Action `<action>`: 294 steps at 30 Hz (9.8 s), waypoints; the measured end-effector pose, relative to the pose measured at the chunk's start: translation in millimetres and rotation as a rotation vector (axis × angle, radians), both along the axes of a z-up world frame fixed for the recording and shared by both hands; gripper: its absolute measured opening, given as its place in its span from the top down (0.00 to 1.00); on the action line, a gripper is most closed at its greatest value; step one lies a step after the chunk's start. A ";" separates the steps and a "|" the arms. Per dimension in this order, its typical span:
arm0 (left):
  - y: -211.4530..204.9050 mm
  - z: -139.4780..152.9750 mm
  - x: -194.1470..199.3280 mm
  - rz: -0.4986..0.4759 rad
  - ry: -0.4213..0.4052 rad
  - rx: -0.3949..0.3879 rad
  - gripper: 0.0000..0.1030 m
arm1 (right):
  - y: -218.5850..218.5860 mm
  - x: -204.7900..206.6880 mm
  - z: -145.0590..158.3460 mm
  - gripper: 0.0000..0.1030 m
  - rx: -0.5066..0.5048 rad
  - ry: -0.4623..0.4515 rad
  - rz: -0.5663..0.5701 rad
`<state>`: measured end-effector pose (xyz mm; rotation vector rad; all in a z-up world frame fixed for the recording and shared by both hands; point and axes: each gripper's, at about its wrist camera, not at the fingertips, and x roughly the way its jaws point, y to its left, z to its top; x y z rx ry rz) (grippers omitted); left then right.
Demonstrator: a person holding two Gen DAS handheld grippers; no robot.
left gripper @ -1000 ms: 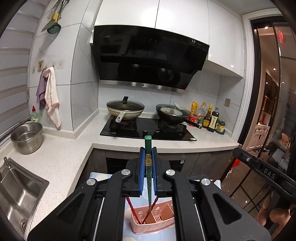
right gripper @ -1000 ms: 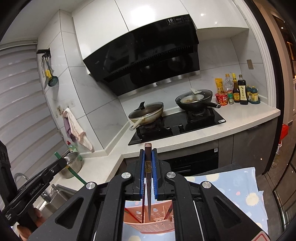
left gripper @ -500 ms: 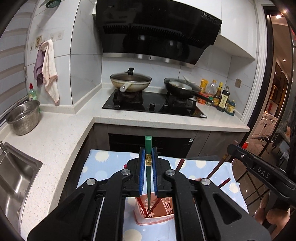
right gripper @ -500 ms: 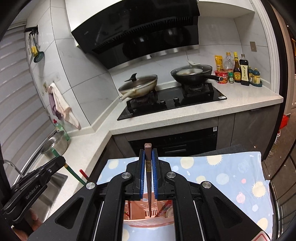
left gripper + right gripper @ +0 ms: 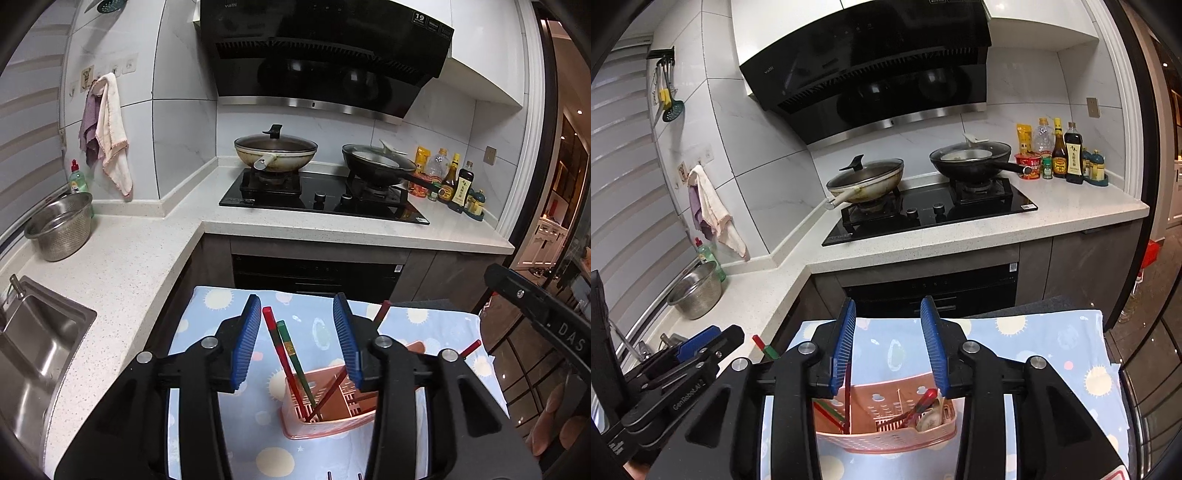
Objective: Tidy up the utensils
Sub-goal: 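Move both open tools back down toward the remaining chopsticks, then grasp a dark red chopstick with the left tool while the right tool grasps a red chopstick, then carry both chopsticks over the pink holder, drop them in, open both tools, then move both tools back to the table and grasp the last green chopstick with the right tool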
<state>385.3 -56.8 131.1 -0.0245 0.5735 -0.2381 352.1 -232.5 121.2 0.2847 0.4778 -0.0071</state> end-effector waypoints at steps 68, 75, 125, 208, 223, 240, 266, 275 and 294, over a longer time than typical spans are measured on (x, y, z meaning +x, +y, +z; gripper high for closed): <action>15.5 -228.6 -269.9 -0.126 0.424 0.098 0.62 | 63.6 -273.9 -234.7 0.65 -0.043 0.506 0.094; 10.1 -235.4 -271.9 -0.148 0.441 0.096 0.62 | 62.3 -277.5 -240.0 0.65 -0.040 0.518 0.094; 7.1 -247.7 -269.6 -0.156 0.438 0.127 0.81 | 80.4 -252.2 -264.7 0.87 -0.121 0.549 0.134; 14.8 88.0 -70.2 -0.098 -0.185 -0.151 0.93 | -17.1 -61.3 64.5 0.93 0.048 -0.125 0.008; 3.6 44.3 -11.9 -0.067 -0.080 -0.101 0.93 | -16.8 6.6 3.3 0.93 0.037 0.036 0.012; 12.1 22.5 -15.0 -0.028 -0.030 -0.094 0.57 | -9.7 -10.3 1.8 0.72 0.012 0.021 -0.016; 44.4 -98.6 -149.8 -0.012 0.201 -0.025 0.57 | 32.7 -202.5 -152.4 0.72 -0.058 0.360 0.079; 45.7 -157.1 -209.9 -0.021 0.305 0.017 0.57 | 62.6 -252.4 -216.5 0.72 -0.070 0.468 0.160; 52.4 -214.1 -257.4 -0.027 0.415 0.056 0.57 | 94.2 -271.5 -256.4 0.81 -0.115 0.529 0.231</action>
